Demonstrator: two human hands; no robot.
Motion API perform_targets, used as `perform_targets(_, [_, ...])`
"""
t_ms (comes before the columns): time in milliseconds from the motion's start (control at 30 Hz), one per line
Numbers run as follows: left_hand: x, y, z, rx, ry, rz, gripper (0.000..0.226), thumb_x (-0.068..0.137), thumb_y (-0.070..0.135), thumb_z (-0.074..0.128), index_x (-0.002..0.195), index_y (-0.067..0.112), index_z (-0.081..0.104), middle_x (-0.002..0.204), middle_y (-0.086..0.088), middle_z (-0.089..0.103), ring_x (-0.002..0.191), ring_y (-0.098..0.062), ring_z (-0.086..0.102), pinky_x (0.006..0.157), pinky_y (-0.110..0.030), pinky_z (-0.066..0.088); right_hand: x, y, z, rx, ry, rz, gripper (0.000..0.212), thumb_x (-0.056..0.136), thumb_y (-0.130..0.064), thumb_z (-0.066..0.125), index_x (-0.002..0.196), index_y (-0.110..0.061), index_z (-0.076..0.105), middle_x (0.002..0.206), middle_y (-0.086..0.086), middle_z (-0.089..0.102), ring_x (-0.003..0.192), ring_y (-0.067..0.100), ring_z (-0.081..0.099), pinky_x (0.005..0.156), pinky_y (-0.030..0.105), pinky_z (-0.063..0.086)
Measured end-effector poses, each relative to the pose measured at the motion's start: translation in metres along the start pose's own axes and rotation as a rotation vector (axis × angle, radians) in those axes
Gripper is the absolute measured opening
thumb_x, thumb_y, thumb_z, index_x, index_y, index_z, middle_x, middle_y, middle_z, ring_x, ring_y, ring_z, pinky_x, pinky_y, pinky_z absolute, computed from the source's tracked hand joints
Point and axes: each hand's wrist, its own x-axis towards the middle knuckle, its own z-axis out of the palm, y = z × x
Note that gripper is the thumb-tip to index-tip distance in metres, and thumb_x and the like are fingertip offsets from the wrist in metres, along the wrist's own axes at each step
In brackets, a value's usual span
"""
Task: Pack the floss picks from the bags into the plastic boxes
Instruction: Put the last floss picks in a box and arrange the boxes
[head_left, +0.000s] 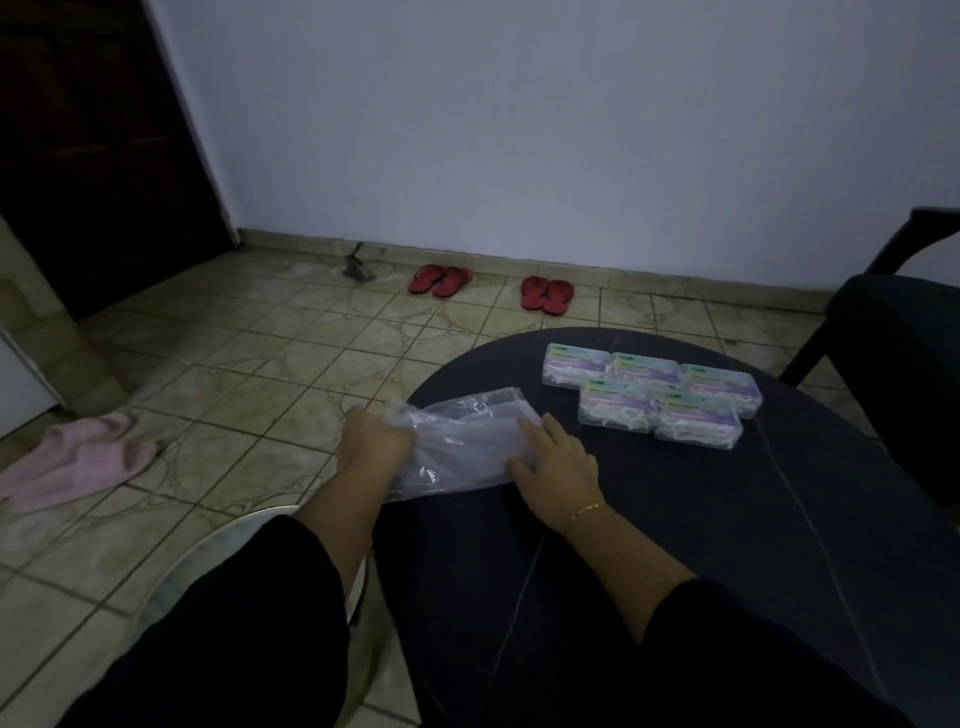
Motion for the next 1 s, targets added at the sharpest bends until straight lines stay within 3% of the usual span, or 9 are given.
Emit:
perform_targets(100, [0.001, -0.023, -0.018, -0.114, 0.065, 0.036, 0.071, 0.078, 0.017, 0.07, 0.141, 0.009, 0.037, 0.132, -0.013, 0.052, 0.113, -0.034, 0.055, 0.092, -0.04, 0.049, -0.007, -0.016, 0.011, 0.099, 0.012, -0.037, 0.071, 0.096, -0.05, 0.041, 0.152, -0.026, 0.004, 0.159, 0.007, -0.006, 0.144, 0.028, 0.015, 0.115, 0.041, 0.017])
perform_targets(200, [0.002, -0.056, -0.042, -0.253, 0.127, 0.0, 0.056, 0.078, 0.019, 0.07, 0.13, 0.013, 0.05, 0.117, -0.01, 0.061, 0.101, -0.033, 0.061, 0.089, -0.045, 0.052, -0.015, -0.039, 0.029, 0.061, -0.035, -0.095, 0.082, 0.092, -0.061, 0.034, 0.152, -0.022, -0.007, 0.158, 0.01, -0.013, 0.146, 0.025, 0.0, 0.118, 0.038, 0.008])
perform_targets(367, [0.001, -0.129, -0.082, -0.403, 0.27, -0.057, 0.047, 0.075, 0.021, 0.073, 0.117, 0.008, 0.058, 0.107, -0.018, 0.066, 0.094, -0.036, 0.065, 0.086, -0.047, 0.054, -0.023, -0.082, 0.061, -0.177, -0.193, -0.249, 0.085, 0.091, -0.067, 0.021, 0.151, -0.015, -0.01, 0.158, 0.007, -0.016, 0.146, 0.02, -0.01, 0.118, 0.036, -0.002])
perform_targets(467, [-0.008, -0.164, -0.105, -0.492, 0.297, -0.111, 0.043, 0.076, 0.017, 0.073, 0.113, 0.003, 0.055, 0.103, -0.021, 0.065, 0.087, -0.03, 0.064, 0.083, -0.039, 0.051, -0.026, -0.106, 0.075, -0.256, -0.24, -0.304, 0.082, 0.092, -0.067, 0.016, 0.151, -0.015, -0.009, 0.158, 0.006, -0.017, 0.146, 0.02, -0.011, 0.118, 0.037, -0.004])
perform_targets(567, [-0.021, -0.195, -0.118, -0.417, 0.35, -0.138, 0.054, 0.07, 0.034, 0.072, 0.11, 0.002, 0.055, 0.1, -0.021, 0.063, 0.093, -0.031, 0.062, 0.081, -0.039, 0.048, -0.028, -0.121, 0.085, -0.283, -0.234, -0.288, 0.082, 0.092, -0.067, 0.013, 0.151, -0.015, -0.011, 0.157, 0.007, -0.018, 0.146, 0.021, -0.01, 0.118, 0.038, -0.004])
perform_targets(667, [-0.025, -0.218, -0.119, -0.322, 0.468, -0.189, 0.046, 0.078, 0.017, 0.073, 0.114, -0.007, 0.057, 0.107, -0.026, 0.063, 0.101, -0.037, 0.061, 0.082, -0.037, 0.045, -0.027, -0.125, 0.088, -0.335, -0.236, -0.256, 0.076, 0.095, -0.06, 0.01, 0.151, -0.012, -0.011, 0.158, 0.007, -0.016, 0.146, 0.021, -0.01, 0.119, 0.039, -0.003])
perform_targets(767, [-0.02, -0.227, -0.107, -0.35, 0.482, -0.221, 0.037, 0.084, 0.004, 0.067, 0.116, -0.011, 0.056, 0.115, -0.027, 0.061, 0.11, -0.039, 0.057, 0.09, -0.037, 0.041, -0.027, -0.124, 0.088, -0.371, -0.228, -0.225, 0.064, 0.1, -0.045, 0.008, 0.151, -0.01, -0.006, 0.159, 0.007, -0.012, 0.146, 0.02, -0.009, 0.119, 0.04, -0.002])
perform_targets(867, [-0.015, -0.228, -0.093, -0.306, 0.431, -0.272, 0.05, 0.088, 0.013, 0.064, 0.129, -0.01, 0.047, 0.13, -0.027, 0.052, 0.121, -0.037, 0.05, 0.1, -0.035, 0.033, -0.026, -0.125, 0.088, -0.375, -0.213, -0.221, 0.059, 0.1, -0.036, 0.009, 0.152, -0.01, -0.003, 0.159, 0.005, -0.009, 0.146, 0.019, -0.008, 0.119, 0.039, -0.002])
perform_targets(1000, [-0.01, -0.232, -0.077, -0.269, 0.312, -0.388, 0.078, 0.085, 0.021, 0.067, 0.144, -0.004, 0.022, 0.146, -0.021, 0.036, 0.132, -0.032, 0.039, 0.107, -0.033, 0.028, -0.025, -0.125, 0.09, -0.389, -0.202, -0.222, 0.058, 0.1, -0.033, 0.012, 0.152, -0.011, -0.004, 0.159, 0.004, -0.009, 0.146, 0.019, -0.008, 0.119, 0.039, -0.001])
